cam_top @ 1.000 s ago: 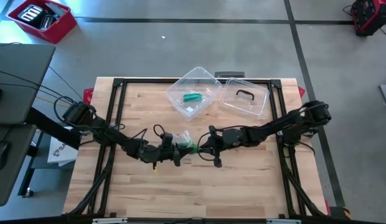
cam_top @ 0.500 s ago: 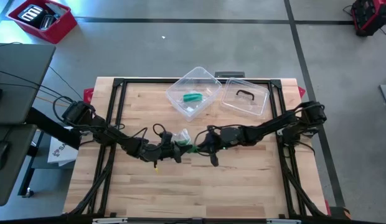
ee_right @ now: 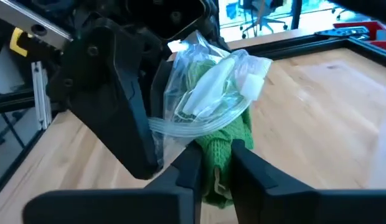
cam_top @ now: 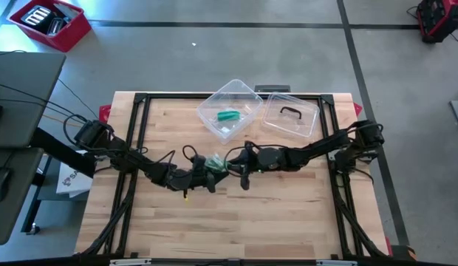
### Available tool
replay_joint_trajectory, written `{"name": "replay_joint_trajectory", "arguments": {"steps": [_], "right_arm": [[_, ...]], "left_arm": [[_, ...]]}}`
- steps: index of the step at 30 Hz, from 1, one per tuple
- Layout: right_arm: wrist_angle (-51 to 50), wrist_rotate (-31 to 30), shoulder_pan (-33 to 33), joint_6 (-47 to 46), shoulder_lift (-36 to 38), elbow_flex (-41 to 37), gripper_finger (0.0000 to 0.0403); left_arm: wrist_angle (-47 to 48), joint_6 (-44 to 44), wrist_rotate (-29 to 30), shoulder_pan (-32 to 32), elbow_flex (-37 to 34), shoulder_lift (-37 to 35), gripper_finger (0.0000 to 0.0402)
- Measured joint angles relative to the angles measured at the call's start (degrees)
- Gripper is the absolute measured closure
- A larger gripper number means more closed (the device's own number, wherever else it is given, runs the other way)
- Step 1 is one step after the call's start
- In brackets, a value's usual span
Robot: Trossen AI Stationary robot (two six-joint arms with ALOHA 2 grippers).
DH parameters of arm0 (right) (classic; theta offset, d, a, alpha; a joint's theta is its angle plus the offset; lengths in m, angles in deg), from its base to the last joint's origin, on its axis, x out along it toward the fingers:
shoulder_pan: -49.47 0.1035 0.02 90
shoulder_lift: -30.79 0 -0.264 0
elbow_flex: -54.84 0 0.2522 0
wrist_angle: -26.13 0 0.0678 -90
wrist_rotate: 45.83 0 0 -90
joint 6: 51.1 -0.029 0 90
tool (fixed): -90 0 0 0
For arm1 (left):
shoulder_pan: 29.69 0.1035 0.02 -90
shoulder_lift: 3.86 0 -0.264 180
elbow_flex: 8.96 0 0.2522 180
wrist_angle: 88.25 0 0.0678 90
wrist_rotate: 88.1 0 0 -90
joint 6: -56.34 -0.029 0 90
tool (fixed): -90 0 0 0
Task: Roll bandage
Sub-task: Put the green bandage into the transparent zip bag
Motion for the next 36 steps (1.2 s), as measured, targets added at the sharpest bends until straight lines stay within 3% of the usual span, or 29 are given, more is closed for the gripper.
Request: {"name": "replay_joint_trajectory", "arguments": {"steps": [14, 17, 25, 31, 36], "right_arm": [[1.74, 11.10, -0.15, 2.75, 0.62, 0.31, 0.0215], [0.67, 14.45, -0.13, 3.18, 2.17, 0.33, 0.0211], [-8.02, 14.72, 1.50, 5.17, 7.34, 0.35, 0.0210], [-13.59, 14.66, 2.67, -0.19, 7.50, 0.28, 0.0210], [-20.36, 9.62, 4.85, -2.52, 7.50, 0.20, 0.0210]], "left_arm": [[-6.48, -1.95, -6.02, -2.43, 0.38, -0.25, 0.0401], [-7.67, -2.23, -7.37, -3.02, 0.44, -0.26, 0.0401], [-5.74, -1.39, -4.97, -3.30, 0.46, 0.06, 0.0401], [-4.44, 1.68, -3.12, -3.28, 0.41, 2.60, 0.0401], [-4.14, 5.98, -3.61, -3.10, 0.33, 7.37, 0.0401]]}}
